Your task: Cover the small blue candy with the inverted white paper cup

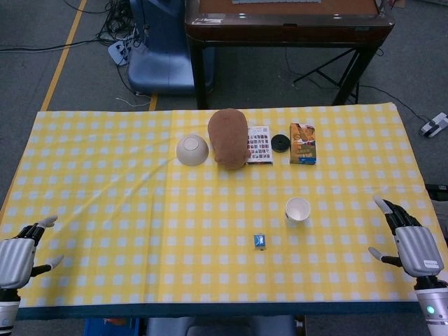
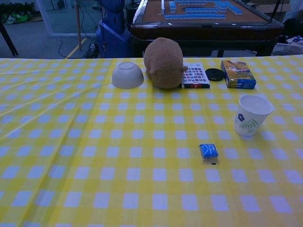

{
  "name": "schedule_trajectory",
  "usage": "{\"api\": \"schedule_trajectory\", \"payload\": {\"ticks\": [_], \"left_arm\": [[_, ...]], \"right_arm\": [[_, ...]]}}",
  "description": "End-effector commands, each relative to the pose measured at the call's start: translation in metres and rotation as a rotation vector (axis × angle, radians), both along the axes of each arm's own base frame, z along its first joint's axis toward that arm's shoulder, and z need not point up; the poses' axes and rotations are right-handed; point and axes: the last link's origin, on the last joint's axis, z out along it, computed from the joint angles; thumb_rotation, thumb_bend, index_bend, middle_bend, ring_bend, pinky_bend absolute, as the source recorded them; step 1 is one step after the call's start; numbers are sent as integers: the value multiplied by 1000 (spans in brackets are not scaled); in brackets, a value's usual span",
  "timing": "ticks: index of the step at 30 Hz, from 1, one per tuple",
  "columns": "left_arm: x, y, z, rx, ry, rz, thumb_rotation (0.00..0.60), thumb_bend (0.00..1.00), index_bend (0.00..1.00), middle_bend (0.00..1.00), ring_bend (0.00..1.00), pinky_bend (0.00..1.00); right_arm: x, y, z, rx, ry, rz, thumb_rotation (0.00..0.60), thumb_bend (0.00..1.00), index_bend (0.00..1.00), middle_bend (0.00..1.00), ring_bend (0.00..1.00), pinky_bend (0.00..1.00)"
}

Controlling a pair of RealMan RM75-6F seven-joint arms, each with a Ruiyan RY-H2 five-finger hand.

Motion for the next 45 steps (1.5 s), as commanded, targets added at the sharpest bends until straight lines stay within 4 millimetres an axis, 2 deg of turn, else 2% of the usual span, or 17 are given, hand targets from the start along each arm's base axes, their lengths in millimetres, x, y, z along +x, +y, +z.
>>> {"api": "schedule_trajectory", "payload": {"ticks": [1,8,10,12,15,18,20,23,26,32,45], "left_arm": [[-1,0,0,-9,4,6,600,83,341,314,357,644],[-2,0,-1,-20,0,15,600,83,378,313,370,644],[-2,0,0,-18,-4,14,600,83,379,313,370,644],[-3,1,2,-10,-9,17,600,83,380,313,372,644],[-7,1,5,-6,-18,31,600,83,380,313,373,644],[-11,0,9,-4,-32,44,600,82,380,313,373,644],[-12,1,13,6,-44,49,600,83,380,313,373,644],[-14,2,19,23,-62,49,600,82,380,313,372,644],[-14,1,24,36,-75,45,600,82,380,313,373,644],[-14,-1,28,49,-95,34,600,82,386,313,372,644],[-19,-1,34,59,-108,54,600,82,392,313,372,644]], "right_arm": [[1,0,-1,4,4,5,600,0,62,119,118,283],[1,0,-3,19,5,1,600,0,62,130,118,283],[2,-2,-5,22,2,6,600,0,70,171,119,285],[2,-5,-8,31,14,11,600,0,79,244,153,347],[5,-9,-14,45,25,16,600,0,80,394,303,503],[11,-14,-18,67,41,26,600,0,79,627,550,678],[18,-20,-20,91,60,40,600,0,79,740,663,766],[38,-35,-19,118,106,84,600,0,79,886,810,874],[56,-50,-20,146,137,113,600,0,89,975,908,939],[80,-73,-31,254,175,113,600,0,106,1000,999,996],[106,-116,-56,373,229,70,600,0,136,1000,1000,1000]]}}
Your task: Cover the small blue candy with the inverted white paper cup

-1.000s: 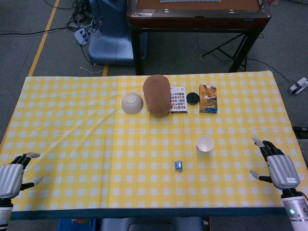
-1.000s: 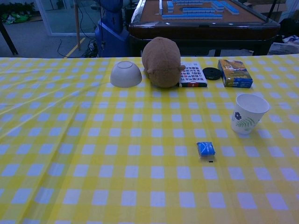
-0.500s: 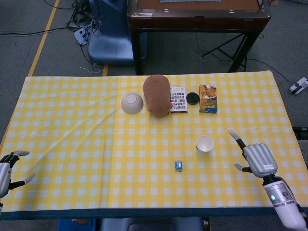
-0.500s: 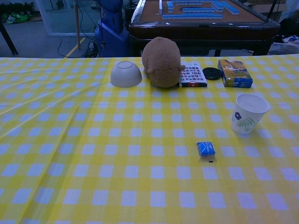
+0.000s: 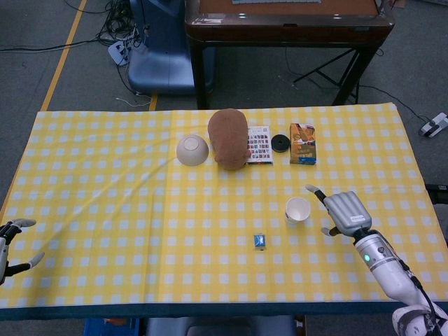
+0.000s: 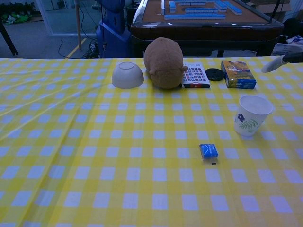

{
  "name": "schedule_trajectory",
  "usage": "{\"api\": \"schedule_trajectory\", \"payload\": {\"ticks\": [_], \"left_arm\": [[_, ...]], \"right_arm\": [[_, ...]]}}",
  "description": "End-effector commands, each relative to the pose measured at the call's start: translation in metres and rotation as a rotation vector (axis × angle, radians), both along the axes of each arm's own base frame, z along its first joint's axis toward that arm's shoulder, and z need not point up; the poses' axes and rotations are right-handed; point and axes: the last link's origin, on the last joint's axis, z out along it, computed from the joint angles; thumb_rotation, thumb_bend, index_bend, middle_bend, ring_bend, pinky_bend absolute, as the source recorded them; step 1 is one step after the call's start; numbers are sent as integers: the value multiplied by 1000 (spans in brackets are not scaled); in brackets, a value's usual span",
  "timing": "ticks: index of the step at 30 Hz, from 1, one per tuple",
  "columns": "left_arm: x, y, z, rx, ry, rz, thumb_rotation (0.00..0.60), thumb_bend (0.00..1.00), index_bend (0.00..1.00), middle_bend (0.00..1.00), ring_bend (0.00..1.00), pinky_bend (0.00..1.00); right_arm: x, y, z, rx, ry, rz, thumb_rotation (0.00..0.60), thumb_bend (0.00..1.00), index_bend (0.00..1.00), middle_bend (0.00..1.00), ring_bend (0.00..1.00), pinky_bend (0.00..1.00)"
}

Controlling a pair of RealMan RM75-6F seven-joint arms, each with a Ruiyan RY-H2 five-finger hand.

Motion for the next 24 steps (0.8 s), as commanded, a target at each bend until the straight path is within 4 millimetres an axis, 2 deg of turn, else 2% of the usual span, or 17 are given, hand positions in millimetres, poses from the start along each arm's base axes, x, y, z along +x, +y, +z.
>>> {"api": "schedule_trajectory", "payload": {"ticks": [1,14,24], "left_arm": [[-1,0,1,1,0,3,600,83,392,313,372,644],[-2,-1,5,10,-15,4,600,82,394,314,372,644],[-2,-3,7,7,-25,2,600,82,395,314,372,644]], "right_arm": [[10,-13,-11,26,16,5,600,0,139,1000,1000,1000],[20,-30,-41,95,62,-26,600,0,173,1000,1000,1000],[27,-37,-56,97,67,-27,600,0,218,1000,1000,1000]]}}
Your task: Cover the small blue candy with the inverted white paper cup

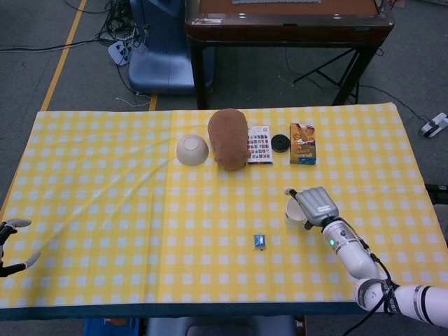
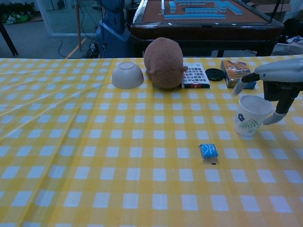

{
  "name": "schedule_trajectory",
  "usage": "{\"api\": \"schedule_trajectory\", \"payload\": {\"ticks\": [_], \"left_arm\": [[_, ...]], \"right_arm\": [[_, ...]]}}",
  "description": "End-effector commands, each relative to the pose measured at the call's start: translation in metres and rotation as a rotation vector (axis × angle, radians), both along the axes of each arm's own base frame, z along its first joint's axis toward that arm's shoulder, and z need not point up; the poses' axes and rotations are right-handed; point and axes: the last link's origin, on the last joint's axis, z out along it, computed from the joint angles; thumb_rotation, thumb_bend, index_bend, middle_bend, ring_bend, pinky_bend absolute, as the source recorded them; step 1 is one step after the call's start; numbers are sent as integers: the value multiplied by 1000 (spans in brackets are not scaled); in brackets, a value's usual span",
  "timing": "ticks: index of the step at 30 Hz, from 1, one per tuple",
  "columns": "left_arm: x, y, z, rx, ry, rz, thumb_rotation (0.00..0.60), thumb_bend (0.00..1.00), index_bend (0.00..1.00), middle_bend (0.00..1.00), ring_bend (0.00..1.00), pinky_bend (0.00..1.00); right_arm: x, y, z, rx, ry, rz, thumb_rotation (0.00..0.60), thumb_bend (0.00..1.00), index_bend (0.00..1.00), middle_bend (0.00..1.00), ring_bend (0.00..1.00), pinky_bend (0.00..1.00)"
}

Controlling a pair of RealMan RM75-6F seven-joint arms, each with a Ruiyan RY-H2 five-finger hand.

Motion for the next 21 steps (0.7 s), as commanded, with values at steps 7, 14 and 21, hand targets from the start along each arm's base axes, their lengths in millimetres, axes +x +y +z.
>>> {"api": "schedule_trajectory", "payload": {"ticks": [7,14,21], "left_arm": [[0,0,0,-3,-5,0,600,82,395,314,372,644],[0,-1,0,-7,-10,-1,600,83,396,314,372,644],[0,-1,-1,-14,-10,-2,600,83,396,314,372,644]], "right_arm": [[2,-4,-4,-26,-8,9,600,0,331,1000,1000,1000],[1,-6,-4,-49,-31,5,600,18,458,1000,1000,1000],[1,-5,15,-71,-258,-69,600,25,472,1000,1000,1000]]}}
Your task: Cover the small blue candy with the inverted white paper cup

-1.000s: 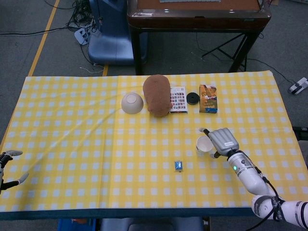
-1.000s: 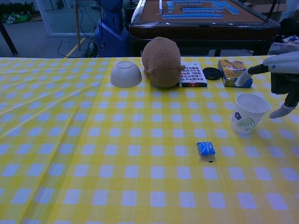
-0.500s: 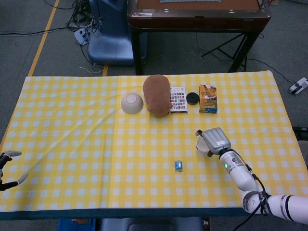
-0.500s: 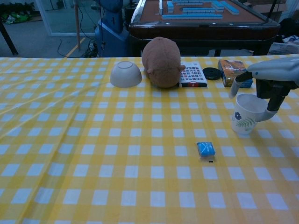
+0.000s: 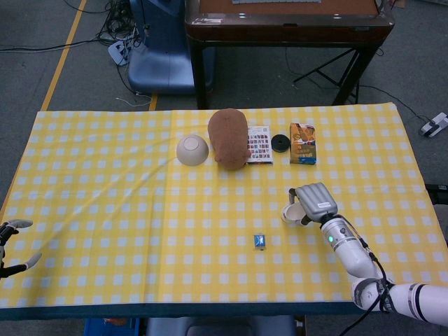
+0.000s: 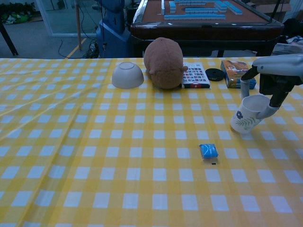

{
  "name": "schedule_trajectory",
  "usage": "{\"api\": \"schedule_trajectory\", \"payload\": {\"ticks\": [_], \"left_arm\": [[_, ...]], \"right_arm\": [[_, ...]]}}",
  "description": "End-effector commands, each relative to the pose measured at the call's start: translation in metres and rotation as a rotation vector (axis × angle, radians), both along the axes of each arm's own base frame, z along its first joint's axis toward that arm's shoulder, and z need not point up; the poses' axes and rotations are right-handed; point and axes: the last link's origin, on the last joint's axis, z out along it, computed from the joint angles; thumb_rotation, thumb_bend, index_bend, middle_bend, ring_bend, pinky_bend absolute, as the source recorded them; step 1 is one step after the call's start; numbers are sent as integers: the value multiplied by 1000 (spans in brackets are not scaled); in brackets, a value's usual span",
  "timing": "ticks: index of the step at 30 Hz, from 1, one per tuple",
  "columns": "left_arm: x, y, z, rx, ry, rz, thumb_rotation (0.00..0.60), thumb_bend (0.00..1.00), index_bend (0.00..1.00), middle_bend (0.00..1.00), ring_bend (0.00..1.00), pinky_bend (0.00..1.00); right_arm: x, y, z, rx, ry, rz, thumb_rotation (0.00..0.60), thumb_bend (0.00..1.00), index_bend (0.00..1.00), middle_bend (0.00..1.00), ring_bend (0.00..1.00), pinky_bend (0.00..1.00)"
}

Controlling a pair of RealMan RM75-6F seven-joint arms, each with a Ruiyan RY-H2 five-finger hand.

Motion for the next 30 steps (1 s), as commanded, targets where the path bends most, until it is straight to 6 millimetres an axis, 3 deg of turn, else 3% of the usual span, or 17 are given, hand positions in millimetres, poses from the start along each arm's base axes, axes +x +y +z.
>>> {"api": "schedule_trajectory", "payload": {"ticks": [1,12,22,24,27,30], "left_arm": [[0,0,0,-1,0,0,600,83,396,314,372,644],[2,0,-4,-17,6,-4,600,82,396,314,372,644],[2,0,-5,-21,8,-1,600,83,396,314,372,644],[2,0,-4,-20,7,0,600,82,396,314,372,644],[2,0,-4,-20,6,2,600,83,396,314,372,644],[2,0,-4,-21,5,2,600,82,396,314,372,644]], "right_arm": [[-1,1,15,-12,-175,-50,600,26,472,1000,1000,1000],[-34,4,17,28,-685,-292,600,25,472,1000,1000,1000],[-62,2,6,65,-945,-468,600,9,462,1000,1000,1000],[-66,1,5,78,-950,-489,600,1,370,1000,1000,1000],[-69,1,5,102,-956,-518,600,0,59,1000,1000,1000],[-69,0,9,114,-942,-515,600,0,0,1000,1000,1000]]}}
